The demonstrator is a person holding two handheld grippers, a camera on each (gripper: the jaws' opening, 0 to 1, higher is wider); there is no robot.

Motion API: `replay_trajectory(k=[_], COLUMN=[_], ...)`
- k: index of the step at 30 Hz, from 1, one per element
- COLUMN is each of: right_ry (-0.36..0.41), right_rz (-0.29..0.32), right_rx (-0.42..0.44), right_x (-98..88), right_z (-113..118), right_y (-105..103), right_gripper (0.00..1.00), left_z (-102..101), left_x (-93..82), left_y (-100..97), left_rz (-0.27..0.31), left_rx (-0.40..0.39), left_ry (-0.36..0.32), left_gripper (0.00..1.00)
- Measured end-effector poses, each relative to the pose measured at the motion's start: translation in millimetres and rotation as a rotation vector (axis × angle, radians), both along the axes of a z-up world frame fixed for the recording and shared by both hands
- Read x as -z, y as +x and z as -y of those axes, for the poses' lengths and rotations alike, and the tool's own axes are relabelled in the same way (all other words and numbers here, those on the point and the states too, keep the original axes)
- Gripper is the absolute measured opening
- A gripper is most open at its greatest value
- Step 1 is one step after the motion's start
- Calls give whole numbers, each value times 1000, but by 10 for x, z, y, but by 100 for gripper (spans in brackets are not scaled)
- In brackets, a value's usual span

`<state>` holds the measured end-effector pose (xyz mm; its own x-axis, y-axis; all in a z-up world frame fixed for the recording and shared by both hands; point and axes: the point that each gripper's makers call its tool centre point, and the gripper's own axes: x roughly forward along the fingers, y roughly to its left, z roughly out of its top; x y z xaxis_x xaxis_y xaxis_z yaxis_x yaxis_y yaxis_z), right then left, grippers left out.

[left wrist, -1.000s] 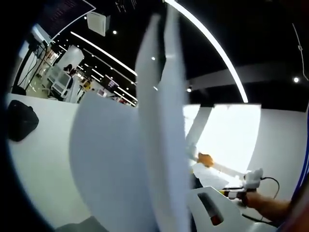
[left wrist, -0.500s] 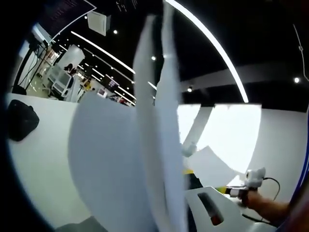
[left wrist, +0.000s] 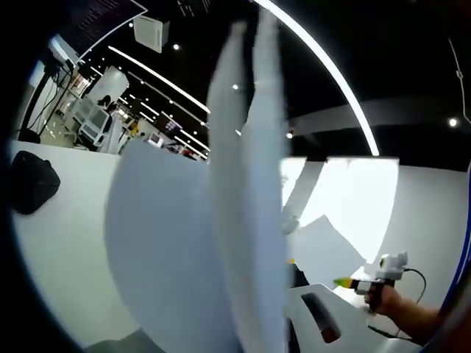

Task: Organize the stack of printing papers by aligning and flattening the scattered papers on the table

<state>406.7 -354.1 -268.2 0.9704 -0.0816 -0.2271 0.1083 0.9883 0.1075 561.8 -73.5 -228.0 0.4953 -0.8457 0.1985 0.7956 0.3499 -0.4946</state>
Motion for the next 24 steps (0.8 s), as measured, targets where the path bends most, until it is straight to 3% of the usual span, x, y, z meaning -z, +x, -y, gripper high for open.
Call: replay_trajectory(k=[1,4,8,15,19,20,24], right_ry=[10,-32,-22,-86,30,21,-9], right_rz=[22,56,125,150,195,218,208], right_rx=[-44,-42,-60,-85,-219,-232,-253], right_x=[-70,-286,-599,-937,-1154,-1229,-1300], right_z=[-54,-65,-55,-100,-383,-418,-505], right_y=[2,-48,-108,-231,-283,-291,-321], right_gripper=[0,0,0,0,0,0,0], left_z=[-1,-5,8,-12,-40,-38,-25], left_x=[-1,-3,0,-3,-16,-18,-5], left_y=[3,13,11,53,87,90,94], left_rz=[-4,-6,-1,-8,-26,-27,-12], left_rx=[2,1,-1,1,5,6,2], left_ry=[-4,-9,-4,-16,-39,-42,-29], left_gripper=[6,6,6,7,7,7,6])
